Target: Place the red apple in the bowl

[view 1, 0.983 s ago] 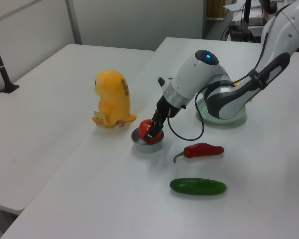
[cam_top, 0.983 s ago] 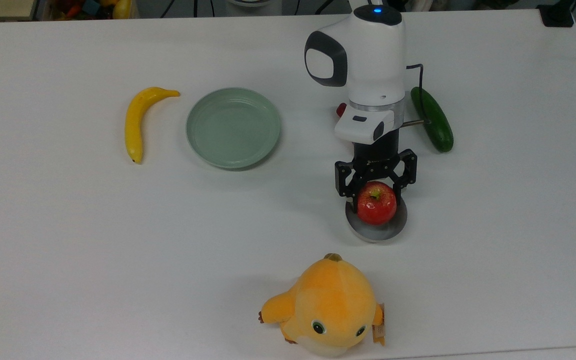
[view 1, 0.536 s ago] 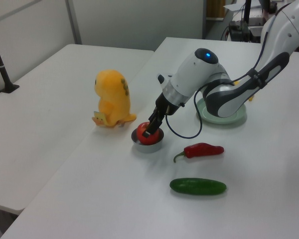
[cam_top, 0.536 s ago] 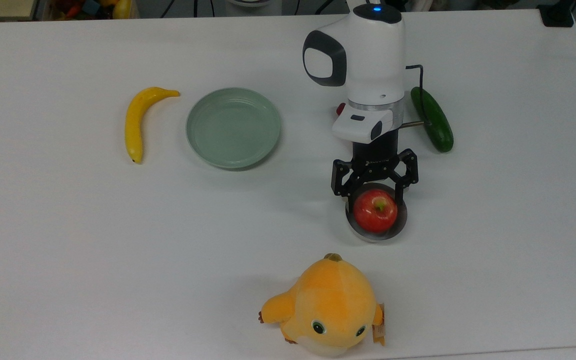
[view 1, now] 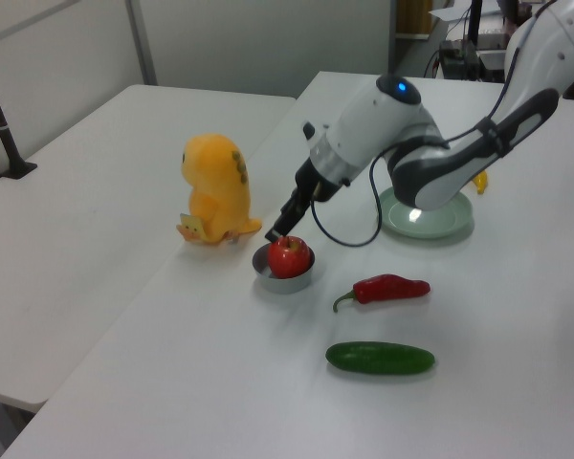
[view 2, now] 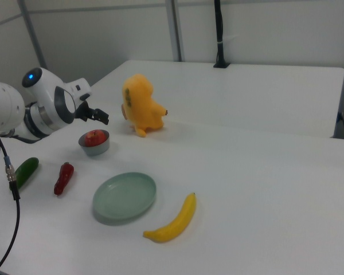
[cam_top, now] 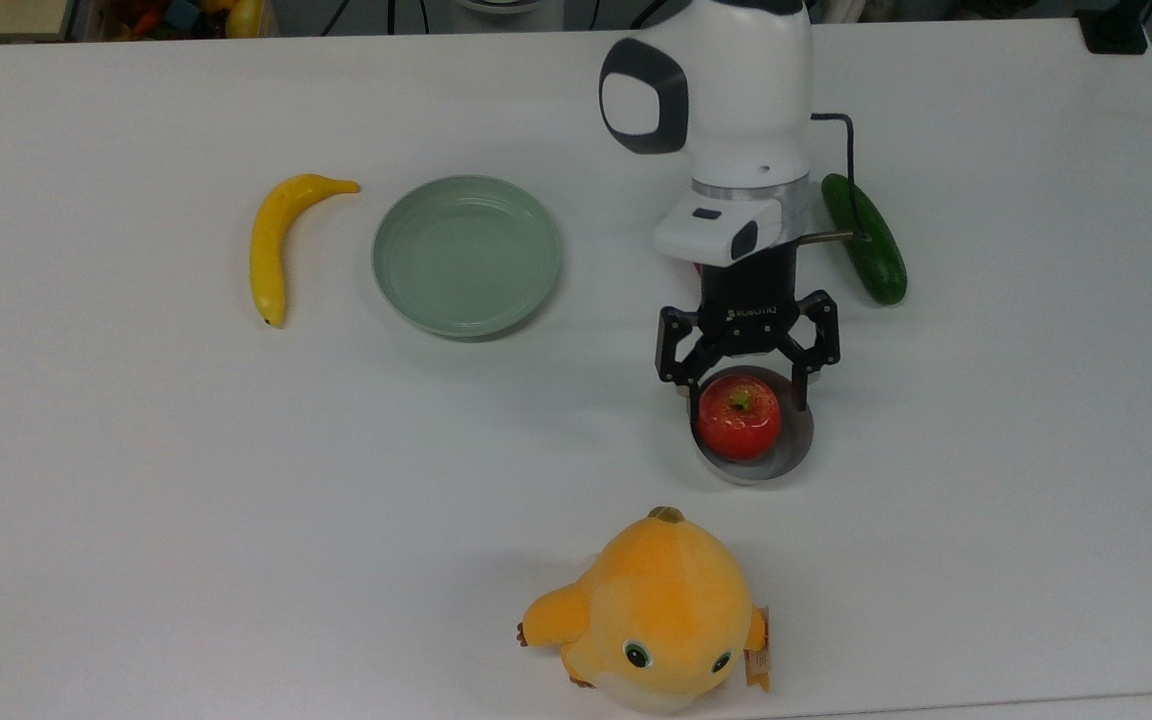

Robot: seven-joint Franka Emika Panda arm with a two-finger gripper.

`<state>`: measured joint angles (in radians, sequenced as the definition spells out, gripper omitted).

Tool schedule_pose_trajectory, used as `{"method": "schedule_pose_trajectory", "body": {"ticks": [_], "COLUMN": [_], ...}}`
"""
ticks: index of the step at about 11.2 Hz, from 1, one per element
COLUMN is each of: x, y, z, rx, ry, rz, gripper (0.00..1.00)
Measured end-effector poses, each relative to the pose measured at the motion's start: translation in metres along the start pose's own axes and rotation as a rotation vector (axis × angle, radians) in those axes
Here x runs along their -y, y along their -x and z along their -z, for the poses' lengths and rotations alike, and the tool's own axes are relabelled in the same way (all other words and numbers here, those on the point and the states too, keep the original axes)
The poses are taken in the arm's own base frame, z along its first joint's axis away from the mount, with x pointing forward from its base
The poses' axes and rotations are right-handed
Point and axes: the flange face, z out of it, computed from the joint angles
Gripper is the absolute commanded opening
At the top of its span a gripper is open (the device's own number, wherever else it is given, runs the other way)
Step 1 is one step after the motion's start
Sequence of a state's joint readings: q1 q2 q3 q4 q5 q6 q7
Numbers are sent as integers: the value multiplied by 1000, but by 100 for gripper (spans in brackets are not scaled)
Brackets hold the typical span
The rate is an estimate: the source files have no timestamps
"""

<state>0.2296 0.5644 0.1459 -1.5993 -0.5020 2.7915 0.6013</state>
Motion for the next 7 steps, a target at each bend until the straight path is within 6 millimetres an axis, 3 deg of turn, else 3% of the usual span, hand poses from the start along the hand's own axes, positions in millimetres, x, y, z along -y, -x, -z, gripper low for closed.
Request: {"method": "schedule_pose_trajectory", "body": {"ticks": [3, 5, 7], "x": [-31, -47, -61], "y": [-31, -49, -58], "z": [51, 101, 166], "rx": [50, 116, 249], "ry": [122, 195, 201], "rz": [-45, -116, -266], "gripper": [100, 100, 100]}}
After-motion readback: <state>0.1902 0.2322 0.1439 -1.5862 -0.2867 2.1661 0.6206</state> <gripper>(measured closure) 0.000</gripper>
